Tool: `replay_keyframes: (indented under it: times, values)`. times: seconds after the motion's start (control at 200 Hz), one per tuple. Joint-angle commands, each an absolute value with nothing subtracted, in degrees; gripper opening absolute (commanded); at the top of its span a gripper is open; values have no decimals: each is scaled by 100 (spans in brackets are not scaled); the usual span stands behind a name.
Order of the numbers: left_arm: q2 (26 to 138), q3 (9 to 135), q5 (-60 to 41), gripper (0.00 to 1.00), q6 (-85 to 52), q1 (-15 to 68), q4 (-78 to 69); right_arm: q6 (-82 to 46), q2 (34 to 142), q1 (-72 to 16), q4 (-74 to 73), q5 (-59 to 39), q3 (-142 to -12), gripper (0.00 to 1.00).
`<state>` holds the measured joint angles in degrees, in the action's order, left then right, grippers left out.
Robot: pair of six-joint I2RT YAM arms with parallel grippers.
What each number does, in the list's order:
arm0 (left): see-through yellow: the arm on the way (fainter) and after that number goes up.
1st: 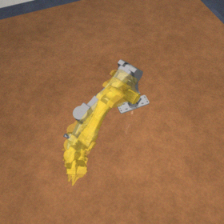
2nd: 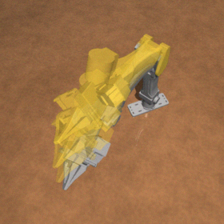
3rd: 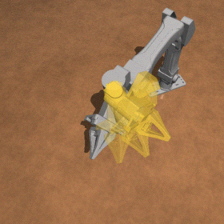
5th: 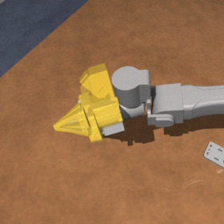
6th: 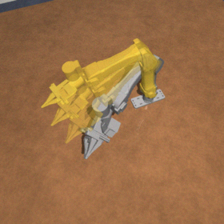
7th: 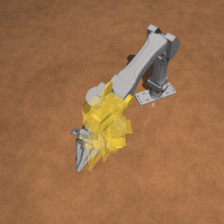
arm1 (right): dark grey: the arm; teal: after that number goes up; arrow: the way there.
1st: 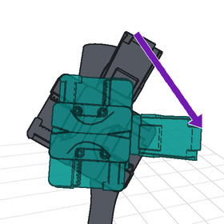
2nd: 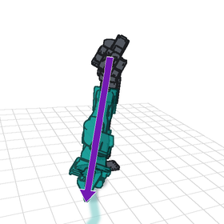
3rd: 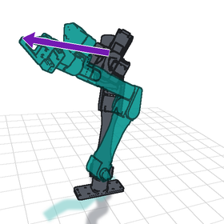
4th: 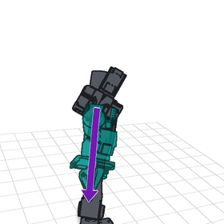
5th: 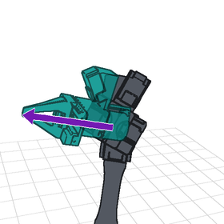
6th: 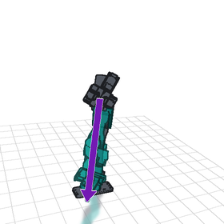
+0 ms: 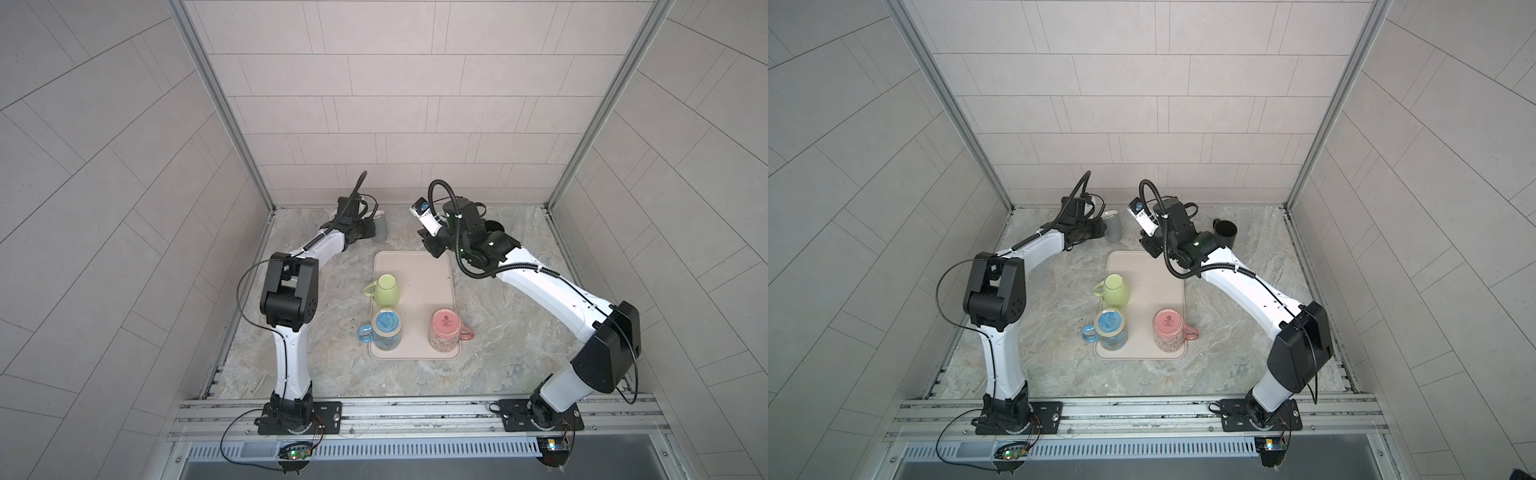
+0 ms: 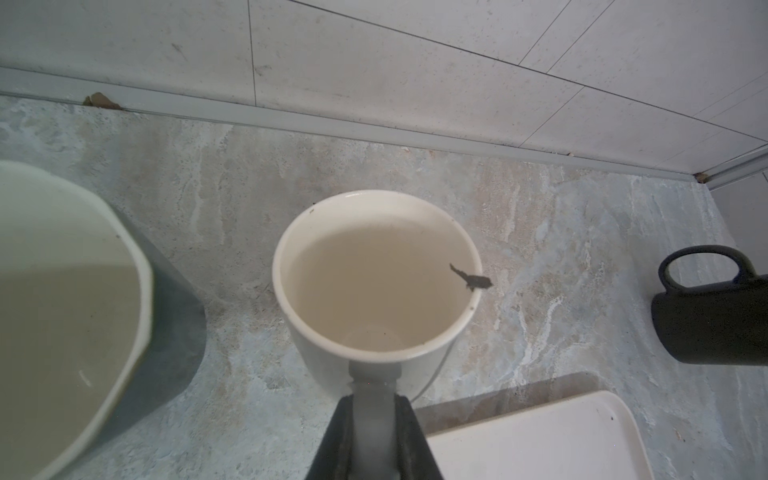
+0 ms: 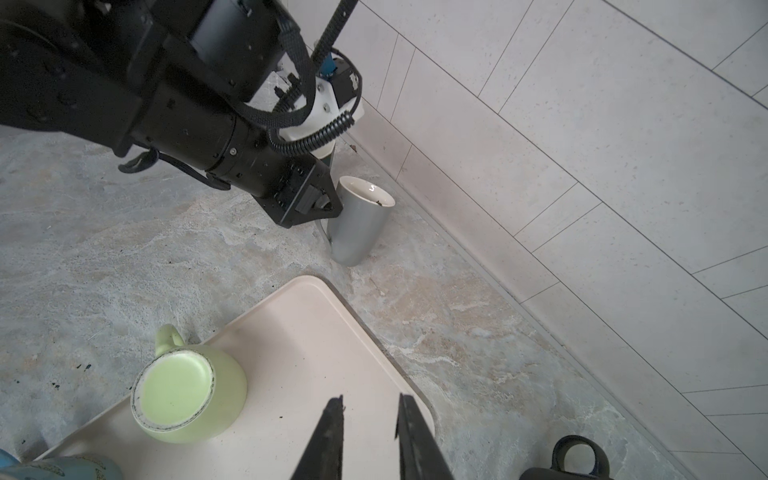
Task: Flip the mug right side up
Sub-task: 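Lower the grey mug upright beside the dark green mug with the left gripper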
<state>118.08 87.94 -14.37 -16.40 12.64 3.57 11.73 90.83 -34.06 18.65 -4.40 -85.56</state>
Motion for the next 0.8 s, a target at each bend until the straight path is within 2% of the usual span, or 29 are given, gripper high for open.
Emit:
replay_keyframes:
  times: [0.0,0.796]
  values:
    - [11496,8595,-1284,0,-1324,1354,-617,1077,8809,-3375,1709,-388,-8456,24]
    - [11517,7651,-265,0,-563,1468,-1838,955,8780,-3324,1565,-447,-8306,23]
